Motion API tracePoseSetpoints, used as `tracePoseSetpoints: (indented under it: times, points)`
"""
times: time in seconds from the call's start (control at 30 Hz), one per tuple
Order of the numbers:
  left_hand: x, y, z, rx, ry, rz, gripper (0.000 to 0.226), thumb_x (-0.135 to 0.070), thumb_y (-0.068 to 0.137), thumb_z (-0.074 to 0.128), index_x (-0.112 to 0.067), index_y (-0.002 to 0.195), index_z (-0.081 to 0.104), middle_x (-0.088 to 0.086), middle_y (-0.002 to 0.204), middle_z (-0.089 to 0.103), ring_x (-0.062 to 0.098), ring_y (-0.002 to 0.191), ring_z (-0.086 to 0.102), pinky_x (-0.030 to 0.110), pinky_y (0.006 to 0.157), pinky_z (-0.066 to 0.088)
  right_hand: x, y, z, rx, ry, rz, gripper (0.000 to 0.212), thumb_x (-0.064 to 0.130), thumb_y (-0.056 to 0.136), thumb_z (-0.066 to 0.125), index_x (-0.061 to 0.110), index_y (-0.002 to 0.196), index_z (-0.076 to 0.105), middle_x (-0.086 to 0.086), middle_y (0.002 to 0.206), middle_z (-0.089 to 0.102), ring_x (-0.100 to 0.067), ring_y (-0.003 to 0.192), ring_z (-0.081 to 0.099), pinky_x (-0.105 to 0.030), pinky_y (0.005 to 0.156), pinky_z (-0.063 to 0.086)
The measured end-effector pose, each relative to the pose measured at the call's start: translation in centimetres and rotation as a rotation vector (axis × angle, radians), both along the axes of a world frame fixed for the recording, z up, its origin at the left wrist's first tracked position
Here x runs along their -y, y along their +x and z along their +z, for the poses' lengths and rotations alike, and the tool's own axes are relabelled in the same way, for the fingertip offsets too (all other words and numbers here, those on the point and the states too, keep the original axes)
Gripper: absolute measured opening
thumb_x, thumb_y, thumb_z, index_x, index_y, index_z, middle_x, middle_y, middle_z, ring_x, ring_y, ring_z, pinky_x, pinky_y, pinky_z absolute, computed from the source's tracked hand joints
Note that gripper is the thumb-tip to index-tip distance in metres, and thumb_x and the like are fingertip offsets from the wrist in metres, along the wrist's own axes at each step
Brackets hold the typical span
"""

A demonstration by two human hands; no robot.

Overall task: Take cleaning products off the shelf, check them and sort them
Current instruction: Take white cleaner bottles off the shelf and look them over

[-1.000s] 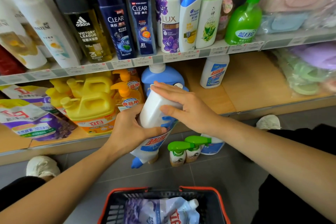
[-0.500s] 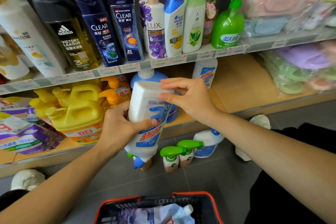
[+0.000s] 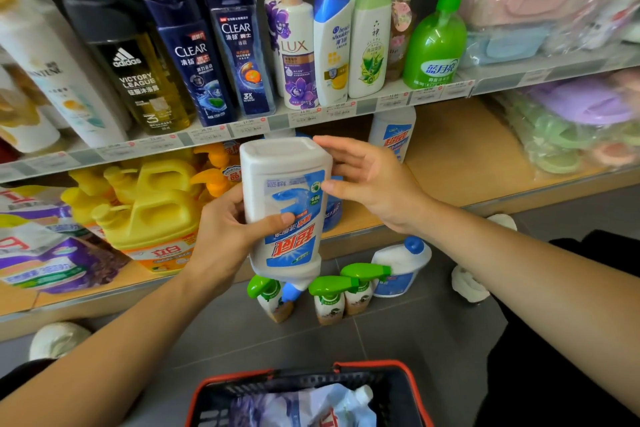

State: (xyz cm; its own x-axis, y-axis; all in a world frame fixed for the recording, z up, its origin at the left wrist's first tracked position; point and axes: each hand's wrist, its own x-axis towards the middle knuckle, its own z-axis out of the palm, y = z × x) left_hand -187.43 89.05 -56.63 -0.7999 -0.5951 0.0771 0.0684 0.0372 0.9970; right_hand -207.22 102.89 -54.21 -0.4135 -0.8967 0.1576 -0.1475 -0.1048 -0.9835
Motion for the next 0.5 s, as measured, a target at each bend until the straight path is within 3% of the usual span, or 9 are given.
tracePoseSetpoints:
  times: [0.17, 0.23, 0.37, 0.5]
  points:
    - [0.0, 0.2, -0.3, -0.020, 0.101, -0.027, 0.049, -0.027, 0.074, 0.087, -0.023, 0.121, 0.071, 0.009, 0.120, 0.074, 0.033, 0.106, 0.073, 0.042, 0.076, 0.063, -0.3, 0.1, -0.4, 0.046, 0.048, 0.010, 0.068, -0.003, 0.080, 0.078, 0.019, 0.139, 0.053, -0.006, 0.123, 0.070, -0.020, 0.109, 0.070, -0.034, 0.088, 0.059]
    - [-0.1, 0.2, -0.3, -0.037, 0.156, -0.035, 0.047, -0.024, 0.078, 0.086, -0.020, 0.122, 0.071, 0.011, 0.122, 0.073, 0.034, 0.108, 0.072, 0.042, 0.077, 0.063, -0.3, 0.5, -1.1, 0.081, 0.121, 0.074, 0.061, -0.003, 0.078, 0.079, 0.017, 0.131, 0.057, -0.008, 0.120, 0.071, -0.021, 0.107, 0.071, -0.030, 0.082, 0.059]
    - [-0.3, 0.2, 0.1, -0.081, 0.260, -0.023, 0.052, -0.022, 0.080, 0.078, -0.008, 0.128, 0.065, 0.015, 0.125, 0.071, 0.035, 0.111, 0.071, 0.042, 0.079, 0.062, -0.8, 1.6, -3.8, 0.097, 0.400, 0.300, 0.049, 0.003, 0.076, 0.084, 0.018, 0.118, 0.064, -0.005, 0.120, 0.072, -0.019, 0.112, 0.069, -0.041, 0.095, 0.057]
    - [-0.1, 0.2, 0.8, -0.111, 0.339, 0.009, 0.047, -0.019, 0.086, 0.070, -0.006, 0.130, 0.062, 0.015, 0.128, 0.070, 0.034, 0.113, 0.070, 0.045, 0.084, 0.061, -2.0, 2.3, -6.2, 0.084, 0.507, 0.415, 0.057, 0.010, 0.077, 0.085, 0.022, 0.128, 0.062, 0.005, 0.124, 0.070, -0.015, 0.117, 0.065, -0.041, 0.101, 0.054]
